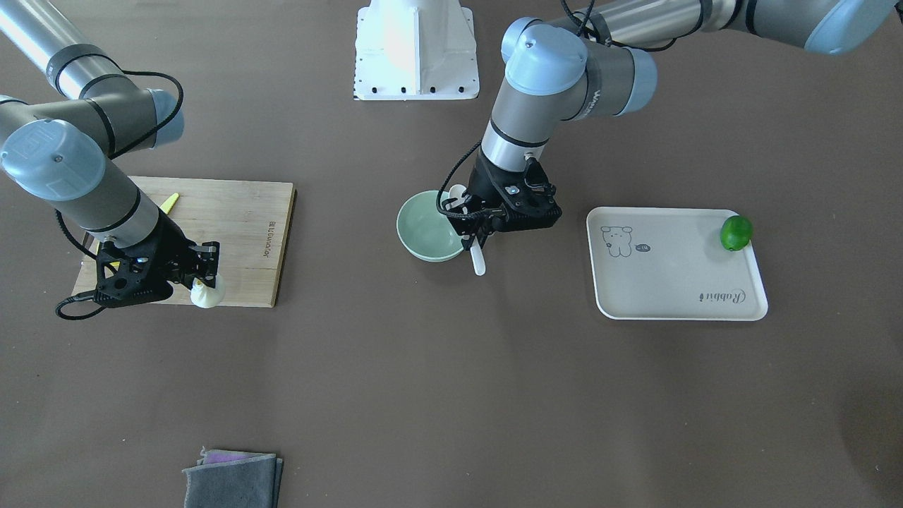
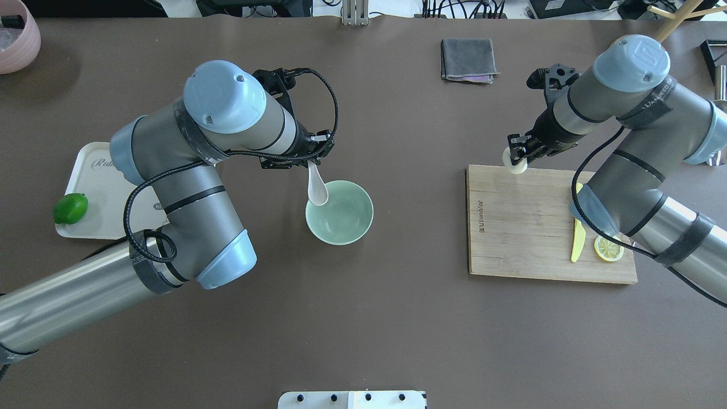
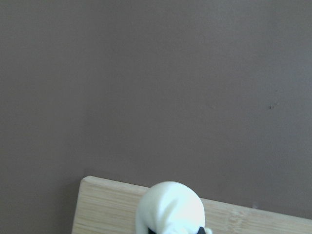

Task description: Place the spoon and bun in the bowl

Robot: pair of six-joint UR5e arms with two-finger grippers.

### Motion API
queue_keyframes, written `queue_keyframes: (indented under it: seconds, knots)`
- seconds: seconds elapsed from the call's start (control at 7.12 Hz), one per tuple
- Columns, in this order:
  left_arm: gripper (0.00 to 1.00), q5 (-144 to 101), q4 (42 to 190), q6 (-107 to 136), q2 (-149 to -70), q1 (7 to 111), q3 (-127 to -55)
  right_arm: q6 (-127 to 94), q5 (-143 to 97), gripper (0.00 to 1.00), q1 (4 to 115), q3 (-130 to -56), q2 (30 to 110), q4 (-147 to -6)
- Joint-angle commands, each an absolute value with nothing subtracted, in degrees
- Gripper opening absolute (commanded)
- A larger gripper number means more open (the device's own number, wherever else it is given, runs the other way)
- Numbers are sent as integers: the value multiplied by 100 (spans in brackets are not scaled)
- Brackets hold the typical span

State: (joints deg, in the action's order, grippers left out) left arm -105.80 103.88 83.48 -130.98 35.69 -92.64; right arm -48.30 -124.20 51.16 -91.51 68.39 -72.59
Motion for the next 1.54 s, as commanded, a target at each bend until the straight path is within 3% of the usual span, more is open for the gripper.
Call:
queue_keyframes:
  seconds: [0.0, 0.28, 0.42, 0.56, 1.12, 1.4]
  knots:
    - [0, -10485, 10441, 8490, -13288, 3402, -9089, -4895, -12656, 0, 5334, -9150, 6601, -7277]
    - [0, -10485, 10450, 8481, -13394, 3393, -8904, -5228, -12761, 0, 5344, -9158, 6461, -7225]
    - [55, -10485, 10450, 8473, -13386, 3393, -8895, -5247, -12770, 0, 5335, -9158, 6390, -7225]
    - [97, -10372, 10450, 8473, -13368, 3323, -8903, -5256, -12779, 0, 5335, -9158, 6346, -7233]
    - [98, -10238, 10223, 7713, -13263, 3662, -9228, -6605, -12500, 0, 4626, -9386, 5601, -7277]
    - [98, -10783, 9706, 6266, -12512, 4513, -9813, -6820, -12131, 0, 4133, -9544, 5476, -7277]
